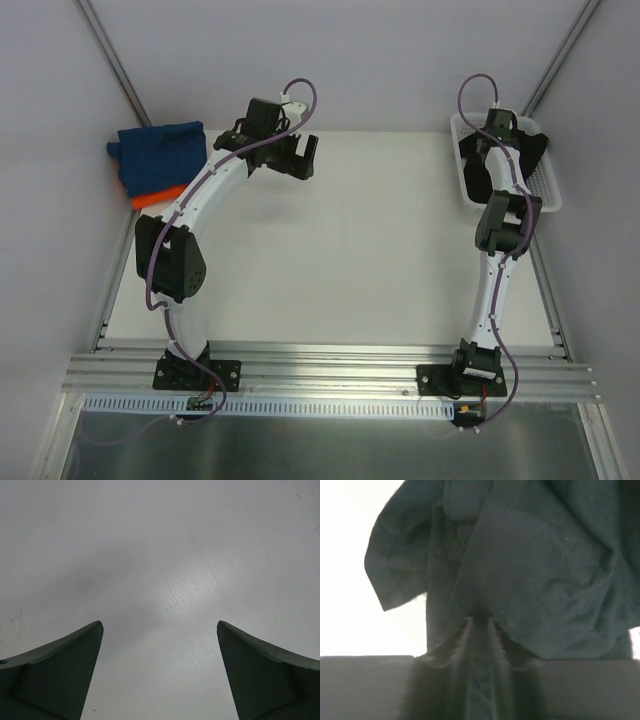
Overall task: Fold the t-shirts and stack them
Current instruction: Grab the tshirt from the pile
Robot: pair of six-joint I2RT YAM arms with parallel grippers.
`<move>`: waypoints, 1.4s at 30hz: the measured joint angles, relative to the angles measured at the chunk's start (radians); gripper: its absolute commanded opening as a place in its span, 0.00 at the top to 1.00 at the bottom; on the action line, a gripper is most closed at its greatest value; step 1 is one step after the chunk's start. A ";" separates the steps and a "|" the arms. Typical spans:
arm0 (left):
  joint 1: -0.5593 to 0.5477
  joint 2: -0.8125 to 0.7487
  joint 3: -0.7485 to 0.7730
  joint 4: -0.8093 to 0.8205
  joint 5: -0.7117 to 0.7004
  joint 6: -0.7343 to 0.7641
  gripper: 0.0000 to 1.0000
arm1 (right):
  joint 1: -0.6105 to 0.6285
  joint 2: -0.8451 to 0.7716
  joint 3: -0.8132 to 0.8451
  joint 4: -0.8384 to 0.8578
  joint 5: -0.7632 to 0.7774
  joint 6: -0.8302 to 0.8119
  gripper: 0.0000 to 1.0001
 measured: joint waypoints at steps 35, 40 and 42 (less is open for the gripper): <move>0.000 -0.014 0.024 0.000 0.004 -0.023 0.01 | 0.002 -0.103 -0.035 -0.019 -0.006 0.034 0.31; -0.003 -0.014 0.024 0.000 0.001 -0.023 0.01 | 0.004 -0.030 -0.021 -0.026 0.051 -0.005 0.36; -0.010 -0.014 0.024 0.000 0.000 -0.022 0.01 | 0.005 -0.007 -0.011 -0.023 0.088 -0.034 0.44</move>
